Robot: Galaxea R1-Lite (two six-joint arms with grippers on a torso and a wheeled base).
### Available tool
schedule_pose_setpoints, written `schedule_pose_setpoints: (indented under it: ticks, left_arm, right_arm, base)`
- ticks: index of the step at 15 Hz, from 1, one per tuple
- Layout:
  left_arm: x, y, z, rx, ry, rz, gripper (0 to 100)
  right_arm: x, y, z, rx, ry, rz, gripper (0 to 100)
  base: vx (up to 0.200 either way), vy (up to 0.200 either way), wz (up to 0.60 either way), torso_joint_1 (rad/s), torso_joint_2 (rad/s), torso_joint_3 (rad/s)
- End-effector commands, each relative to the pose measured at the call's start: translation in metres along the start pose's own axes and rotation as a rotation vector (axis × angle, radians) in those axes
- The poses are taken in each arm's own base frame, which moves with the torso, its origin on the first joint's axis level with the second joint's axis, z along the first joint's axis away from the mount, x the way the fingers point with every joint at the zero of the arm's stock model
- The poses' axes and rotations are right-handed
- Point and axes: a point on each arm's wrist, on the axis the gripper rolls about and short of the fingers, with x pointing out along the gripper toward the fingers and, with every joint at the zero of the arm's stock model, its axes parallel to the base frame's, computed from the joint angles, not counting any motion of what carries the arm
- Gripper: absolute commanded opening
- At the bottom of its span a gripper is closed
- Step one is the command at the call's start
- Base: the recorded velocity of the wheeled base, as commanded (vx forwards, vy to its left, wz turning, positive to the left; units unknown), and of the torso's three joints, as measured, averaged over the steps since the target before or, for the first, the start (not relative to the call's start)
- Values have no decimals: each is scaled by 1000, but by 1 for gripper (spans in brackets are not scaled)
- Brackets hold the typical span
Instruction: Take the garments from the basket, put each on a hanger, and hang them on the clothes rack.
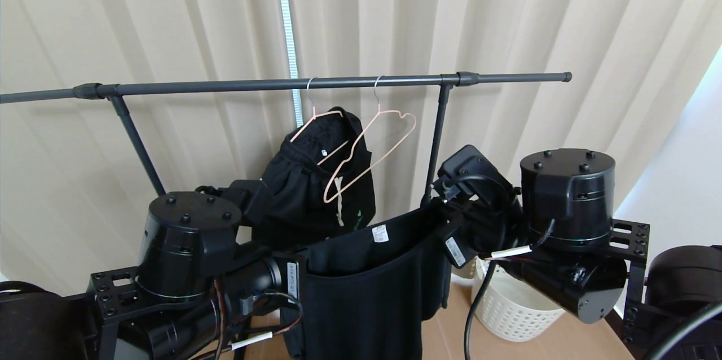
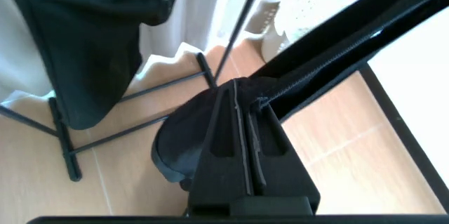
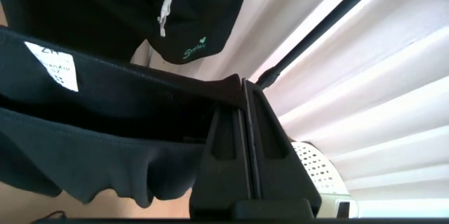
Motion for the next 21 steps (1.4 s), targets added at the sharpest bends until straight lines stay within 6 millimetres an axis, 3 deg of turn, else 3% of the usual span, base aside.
schedule_pose_setpoints:
  ticks: [1, 4, 11, 13, 17, 18, 21]
  left_arm:
    - [-3, 4, 17, -2, 17, -29, 0]
    - [-6, 1, 35, 12, 47, -102, 0]
    - [-6, -6, 48, 80, 36, -208, 0]
    - [2, -10, 57, 79, 27, -244, 0]
    - [13, -14, 60, 84, 30, -245, 0]
    - [30, -12, 65, 87, 35, -244, 0]
    - [39, -13, 74, 81, 30, -289, 0]
  right_arm:
    - [-7, -3, 2, -14, -16, -1, 0]
    - [-10, -2, -2, -25, -3, 7, 0]
    - [-59, 1, 2, -134, 13, 185, 0]
    - [-68, 16, 4, -158, -3, 246, 0]
    - [-72, 22, 4, -162, -11, 271, 0]
    - [-84, 32, 7, -148, -31, 325, 0]
    - [-94, 49, 12, -88, -45, 393, 0]
  base:
    - [0, 0, 0, 0, 0, 0]
    - [0, 0, 0, 0, 0, 0]
    - [0, 0, 0, 0, 0, 0]
    - [0, 0, 0, 0, 0, 0]
    - [0, 0, 0, 0, 0, 0]
    - [0, 0, 0, 0, 0, 0]
    - [0, 0, 0, 0, 0, 0]
